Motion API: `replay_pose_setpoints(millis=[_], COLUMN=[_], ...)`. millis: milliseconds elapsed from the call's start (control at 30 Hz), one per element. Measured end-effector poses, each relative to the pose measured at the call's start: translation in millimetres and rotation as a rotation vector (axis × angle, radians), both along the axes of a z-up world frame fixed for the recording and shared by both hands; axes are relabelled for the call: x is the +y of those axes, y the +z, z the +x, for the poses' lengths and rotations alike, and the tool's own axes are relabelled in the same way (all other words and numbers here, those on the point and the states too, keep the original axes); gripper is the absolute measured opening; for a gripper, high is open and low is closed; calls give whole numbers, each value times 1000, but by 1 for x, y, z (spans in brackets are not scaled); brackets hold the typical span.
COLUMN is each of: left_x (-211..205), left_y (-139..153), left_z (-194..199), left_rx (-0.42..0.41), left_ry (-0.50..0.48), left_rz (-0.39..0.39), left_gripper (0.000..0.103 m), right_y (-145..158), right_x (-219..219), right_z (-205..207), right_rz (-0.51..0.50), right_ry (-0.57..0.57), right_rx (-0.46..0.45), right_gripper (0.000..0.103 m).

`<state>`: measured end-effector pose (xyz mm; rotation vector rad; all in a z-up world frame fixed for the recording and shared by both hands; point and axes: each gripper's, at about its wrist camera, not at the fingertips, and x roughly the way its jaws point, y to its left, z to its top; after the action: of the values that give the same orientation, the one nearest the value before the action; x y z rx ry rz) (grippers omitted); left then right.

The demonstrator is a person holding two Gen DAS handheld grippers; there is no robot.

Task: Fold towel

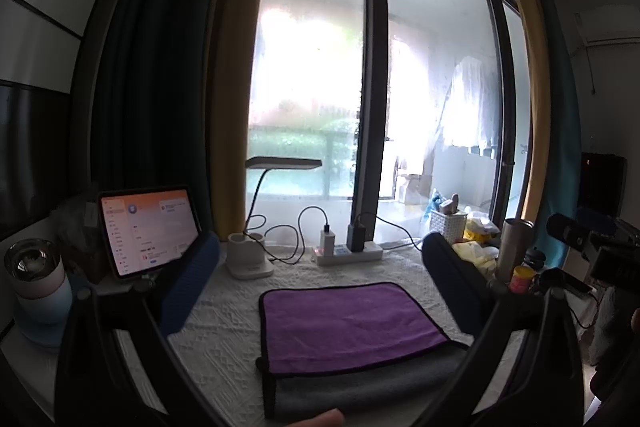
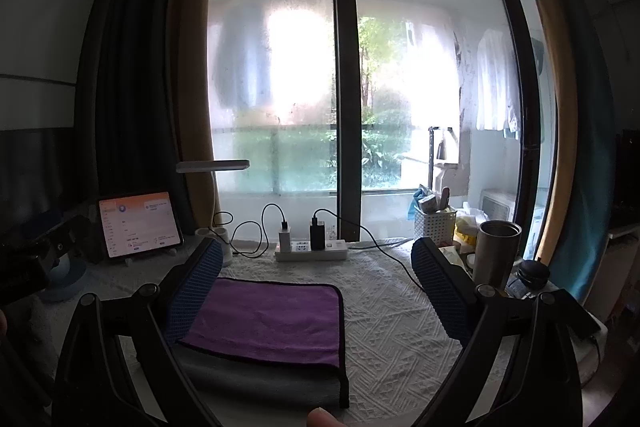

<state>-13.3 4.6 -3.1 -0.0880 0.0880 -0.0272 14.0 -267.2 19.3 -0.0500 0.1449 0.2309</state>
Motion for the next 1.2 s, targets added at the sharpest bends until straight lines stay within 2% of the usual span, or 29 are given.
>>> replay_pose_setpoints(millis=[1200], left_x=[7], left_y=[-5], left_z=[6], left_rx=[18], left_ry=[-5], left_rz=[-35], left_gripper=[102], right_y=[-10], right_x=[1], right_z=[13], right_rz=[-15], right_ry=[3], right_rx=[35], right_gripper=[97])
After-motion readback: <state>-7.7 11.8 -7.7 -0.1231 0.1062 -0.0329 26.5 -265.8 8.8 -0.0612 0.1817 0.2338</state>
